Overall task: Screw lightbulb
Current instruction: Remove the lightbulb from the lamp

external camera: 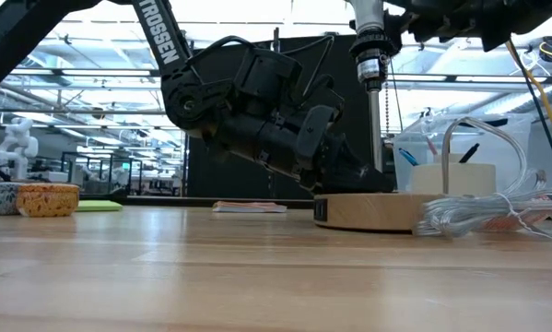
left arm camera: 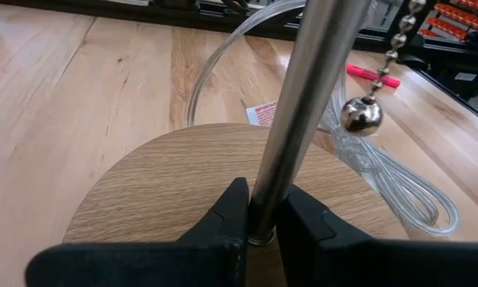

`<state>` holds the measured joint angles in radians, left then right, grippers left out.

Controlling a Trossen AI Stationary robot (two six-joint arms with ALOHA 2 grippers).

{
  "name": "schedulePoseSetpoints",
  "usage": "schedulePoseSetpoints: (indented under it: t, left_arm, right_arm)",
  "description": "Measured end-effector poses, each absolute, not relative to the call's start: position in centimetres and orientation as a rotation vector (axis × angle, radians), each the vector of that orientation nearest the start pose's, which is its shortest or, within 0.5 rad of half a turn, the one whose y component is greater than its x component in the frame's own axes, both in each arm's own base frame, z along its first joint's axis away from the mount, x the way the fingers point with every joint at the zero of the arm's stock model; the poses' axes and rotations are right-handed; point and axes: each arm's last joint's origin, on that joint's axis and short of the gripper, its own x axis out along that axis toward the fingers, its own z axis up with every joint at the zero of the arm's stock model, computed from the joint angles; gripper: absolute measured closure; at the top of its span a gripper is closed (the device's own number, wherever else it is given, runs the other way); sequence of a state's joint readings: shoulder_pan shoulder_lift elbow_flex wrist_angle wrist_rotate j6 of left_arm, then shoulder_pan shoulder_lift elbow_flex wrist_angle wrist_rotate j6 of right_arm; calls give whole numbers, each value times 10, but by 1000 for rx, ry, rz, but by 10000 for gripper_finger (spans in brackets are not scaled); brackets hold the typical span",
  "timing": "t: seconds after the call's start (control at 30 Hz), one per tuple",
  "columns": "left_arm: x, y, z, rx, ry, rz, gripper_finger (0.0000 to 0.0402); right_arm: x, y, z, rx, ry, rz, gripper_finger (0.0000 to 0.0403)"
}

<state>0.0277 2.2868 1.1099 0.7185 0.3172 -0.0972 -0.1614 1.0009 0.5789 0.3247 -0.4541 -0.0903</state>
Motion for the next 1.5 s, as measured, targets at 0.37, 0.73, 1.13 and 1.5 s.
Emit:
schedulePoseSetpoints:
  t: [0.37,0.73,1.13,1.5]
  left_arm:
    - [428,3,57,-175,467,-262,361]
    - [429,3,58,-175,455,-235,361]
    - [430,5,58,-184,436,-162,361]
    - [431,8,59,-222,416,-34,361]
  right_arm:
    - [176,-21,287,-88,120,106,102]
    - [147,-17,287,-26,194,-93,102]
    - [170,19,277,-15,235,-57,102]
    - [191,55,266,-10,184,-326,105]
